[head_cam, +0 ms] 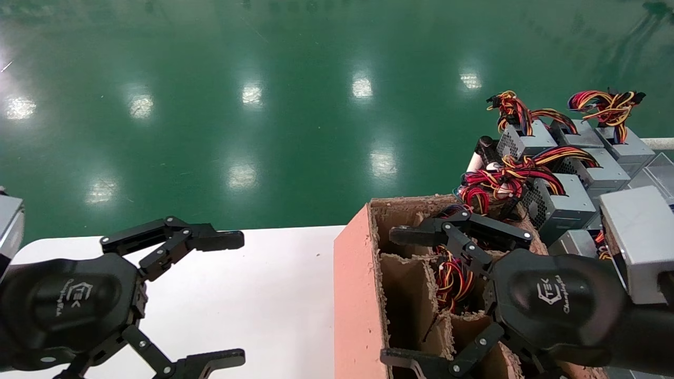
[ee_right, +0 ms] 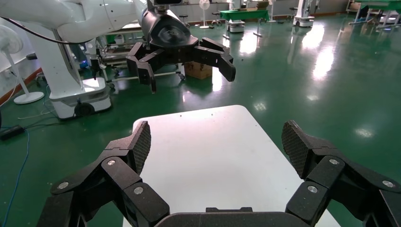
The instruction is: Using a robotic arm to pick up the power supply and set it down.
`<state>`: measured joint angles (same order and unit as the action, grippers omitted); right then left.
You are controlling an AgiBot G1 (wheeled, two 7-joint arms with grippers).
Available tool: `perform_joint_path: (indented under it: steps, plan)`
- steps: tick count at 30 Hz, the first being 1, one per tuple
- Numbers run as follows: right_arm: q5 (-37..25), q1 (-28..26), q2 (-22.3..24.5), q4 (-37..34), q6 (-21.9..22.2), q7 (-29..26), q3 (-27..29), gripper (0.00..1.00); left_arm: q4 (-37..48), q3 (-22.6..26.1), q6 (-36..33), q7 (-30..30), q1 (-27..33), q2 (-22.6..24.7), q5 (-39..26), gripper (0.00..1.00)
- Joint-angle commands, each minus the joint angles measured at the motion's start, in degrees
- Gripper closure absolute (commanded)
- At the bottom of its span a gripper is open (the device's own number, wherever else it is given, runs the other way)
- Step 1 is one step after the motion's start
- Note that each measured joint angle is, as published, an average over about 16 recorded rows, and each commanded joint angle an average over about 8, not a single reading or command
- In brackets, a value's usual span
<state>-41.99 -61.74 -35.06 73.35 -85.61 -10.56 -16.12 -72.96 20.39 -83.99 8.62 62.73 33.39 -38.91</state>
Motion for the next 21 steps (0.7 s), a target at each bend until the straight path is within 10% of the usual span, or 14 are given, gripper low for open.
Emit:
perform_joint_path:
  steps: [1,21]
  plan:
    - [0.0,0.0,0.0,0.0,0.0,0.0,0.0,0.00,0.0,0.0,0.0,0.0,0.0,0.0,0.0,0.00]
    - [0.0,0.0,0.0,0.0,0.0,0.0,0.0,0.00,0.0,0.0,0.0,0.0,0.0,0.0,0.0,0.00]
